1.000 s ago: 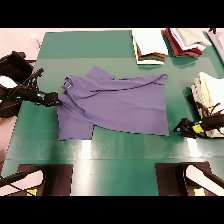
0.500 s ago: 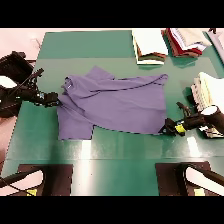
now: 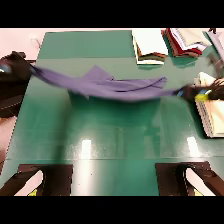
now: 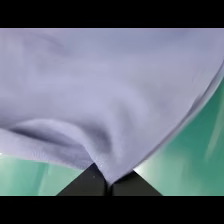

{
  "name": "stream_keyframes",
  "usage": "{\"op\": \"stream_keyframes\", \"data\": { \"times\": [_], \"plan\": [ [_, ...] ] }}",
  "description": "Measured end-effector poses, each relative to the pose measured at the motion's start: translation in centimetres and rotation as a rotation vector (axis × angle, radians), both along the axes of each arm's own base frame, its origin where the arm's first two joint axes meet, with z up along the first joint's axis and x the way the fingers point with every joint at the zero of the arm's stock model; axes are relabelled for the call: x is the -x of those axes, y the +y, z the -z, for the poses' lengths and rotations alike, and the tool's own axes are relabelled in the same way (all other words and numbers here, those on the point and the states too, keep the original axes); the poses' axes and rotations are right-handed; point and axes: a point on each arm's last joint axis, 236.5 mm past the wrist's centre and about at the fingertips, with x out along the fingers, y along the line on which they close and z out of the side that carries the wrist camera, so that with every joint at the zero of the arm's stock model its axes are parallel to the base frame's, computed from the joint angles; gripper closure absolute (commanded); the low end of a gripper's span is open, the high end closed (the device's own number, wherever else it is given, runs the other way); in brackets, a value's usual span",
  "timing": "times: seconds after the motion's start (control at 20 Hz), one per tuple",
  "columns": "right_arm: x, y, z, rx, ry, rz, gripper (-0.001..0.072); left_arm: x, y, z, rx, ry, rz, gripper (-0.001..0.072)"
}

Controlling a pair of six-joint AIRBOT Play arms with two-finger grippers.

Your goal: Fold the shirts.

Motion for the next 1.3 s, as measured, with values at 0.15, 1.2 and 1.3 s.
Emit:
{"op": "stream_keyframes", "data": {
  "times": [0.15,1.2,1.3],
  "plan": [
    [1.2,-0.6,-13.6,0.097,-0.341,0.028,0.0693,5.5,-0.7,-14.1,-0.019,-0.365,-0.028,0.0684],
    [-8.1,-5.8,1.4,0.22,0.244,0.034,0.0694,-8.6,-1.5,10.6,0.065,0.28,-0.001,0.0684],
    [-9.7,-5.7,6.5,0.202,0.346,0.017,0.0694,-11.0,-1.5,16.7,0.07,0.383,-0.017,0.0684]
  ]
}}
